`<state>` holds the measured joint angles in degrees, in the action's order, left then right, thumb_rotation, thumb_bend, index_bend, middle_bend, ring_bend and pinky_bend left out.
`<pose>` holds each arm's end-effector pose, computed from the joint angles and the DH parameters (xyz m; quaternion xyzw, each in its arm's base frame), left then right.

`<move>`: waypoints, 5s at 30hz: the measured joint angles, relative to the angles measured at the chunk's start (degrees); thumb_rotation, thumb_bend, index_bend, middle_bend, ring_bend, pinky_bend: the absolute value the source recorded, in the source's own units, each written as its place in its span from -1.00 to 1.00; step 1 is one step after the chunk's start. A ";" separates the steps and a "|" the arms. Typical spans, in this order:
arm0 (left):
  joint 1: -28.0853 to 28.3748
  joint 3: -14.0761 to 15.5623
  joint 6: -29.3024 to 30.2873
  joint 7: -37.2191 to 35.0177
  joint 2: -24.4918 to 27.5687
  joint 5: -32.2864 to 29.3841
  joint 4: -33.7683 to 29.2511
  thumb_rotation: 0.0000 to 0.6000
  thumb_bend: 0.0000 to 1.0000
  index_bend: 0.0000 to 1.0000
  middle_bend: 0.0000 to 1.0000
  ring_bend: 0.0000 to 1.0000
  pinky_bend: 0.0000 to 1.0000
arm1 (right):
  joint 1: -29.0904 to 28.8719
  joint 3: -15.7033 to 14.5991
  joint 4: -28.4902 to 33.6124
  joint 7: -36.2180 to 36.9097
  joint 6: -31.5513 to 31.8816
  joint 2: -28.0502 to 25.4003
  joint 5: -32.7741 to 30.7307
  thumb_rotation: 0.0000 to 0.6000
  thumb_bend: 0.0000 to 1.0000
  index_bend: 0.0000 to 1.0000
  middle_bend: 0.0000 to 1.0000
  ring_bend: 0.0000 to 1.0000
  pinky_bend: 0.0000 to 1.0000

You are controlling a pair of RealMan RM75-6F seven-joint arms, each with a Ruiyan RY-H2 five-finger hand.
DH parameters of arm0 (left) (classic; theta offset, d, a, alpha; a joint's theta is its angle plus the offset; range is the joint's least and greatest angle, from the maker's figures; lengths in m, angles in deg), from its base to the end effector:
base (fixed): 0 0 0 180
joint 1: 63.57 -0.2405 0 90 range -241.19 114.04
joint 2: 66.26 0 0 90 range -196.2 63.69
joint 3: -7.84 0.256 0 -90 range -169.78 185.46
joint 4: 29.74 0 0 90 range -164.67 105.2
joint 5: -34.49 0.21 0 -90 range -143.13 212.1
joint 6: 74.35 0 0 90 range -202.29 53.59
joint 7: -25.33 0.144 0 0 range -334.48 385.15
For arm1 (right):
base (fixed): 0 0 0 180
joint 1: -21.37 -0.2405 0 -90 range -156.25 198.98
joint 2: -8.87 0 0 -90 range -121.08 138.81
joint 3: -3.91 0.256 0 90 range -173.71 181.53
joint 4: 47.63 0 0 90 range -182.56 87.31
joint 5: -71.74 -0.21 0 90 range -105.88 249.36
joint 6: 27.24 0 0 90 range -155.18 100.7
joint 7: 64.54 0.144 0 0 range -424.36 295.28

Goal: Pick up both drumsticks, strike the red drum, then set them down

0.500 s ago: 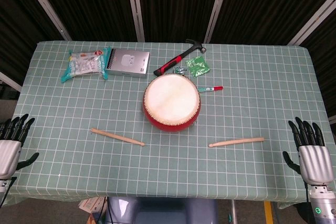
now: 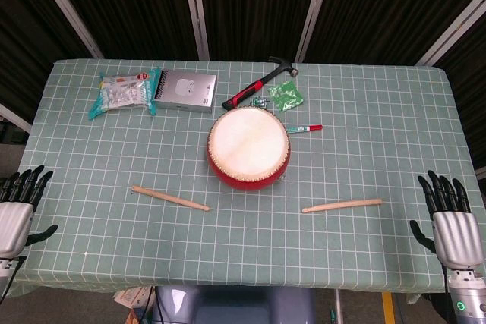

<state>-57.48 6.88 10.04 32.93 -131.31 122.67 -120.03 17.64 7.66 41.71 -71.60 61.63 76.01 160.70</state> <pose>-0.3113 0.1810 0.1490 -0.6452 -0.3376 -0.3439 0.5928 -0.3085 -0.1780 0.1549 0.6096 -0.3220 0.3798 0.6168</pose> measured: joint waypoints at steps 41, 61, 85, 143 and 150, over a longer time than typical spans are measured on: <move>25.02 -8.36 -29.06 31.32 -16.74 -27.88 3.96 1.00 -0.51 -0.11 1.00 1.00 1.00 | 0.04 -0.27 0.94 1.13 -1.17 -0.77 -0.53 1.00 -0.32 -1.00 -1.00 -1.00 -0.93; 30.08 -6.12 -28.99 37.57 -24.16 -36.06 6.38 1.00 -0.45 -0.01 1.00 1.00 1.00 | 0.02 -0.13 1.04 2.43 -1.09 -0.84 -0.47 1.00 -0.32 -1.00 -1.00 -1.00 -0.93; 29.09 -4.96 -24.20 30.80 -20.35 -32.47 -0.72 1.00 0.12 0.51 1.00 1.00 1.00 | 0.04 -0.24 1.28 2.62 -1.35 -0.94 -0.61 1.00 -0.32 -1.00 -1.00 -1.00 -0.93; 16.42 -7.37 -7.84 6.31 -2.20 -14.95 -18.84 1.00 0.11 0.52 1.00 1.00 1.00 | -16.32 2.51 -3.74 -25.05 -23.61 15.35 -17.44 1.00 -0.32 -0.12 0.96 1.00 0.98; 16.46 -7.71 -8.11 6.24 -2.08 -14.95 -18.93 1.00 0.11 0.52 1.00 1.00 1.00 | -17.29 2.94 -8.11 -25.05 -25.21 17.12 -20.68 1.00 -0.32 -0.10 0.96 1.00 0.98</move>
<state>-41.02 -0.83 1.93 39.17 -133.39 107.72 -138.96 0.35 10.60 33.60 -96.65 36.42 93.13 140.03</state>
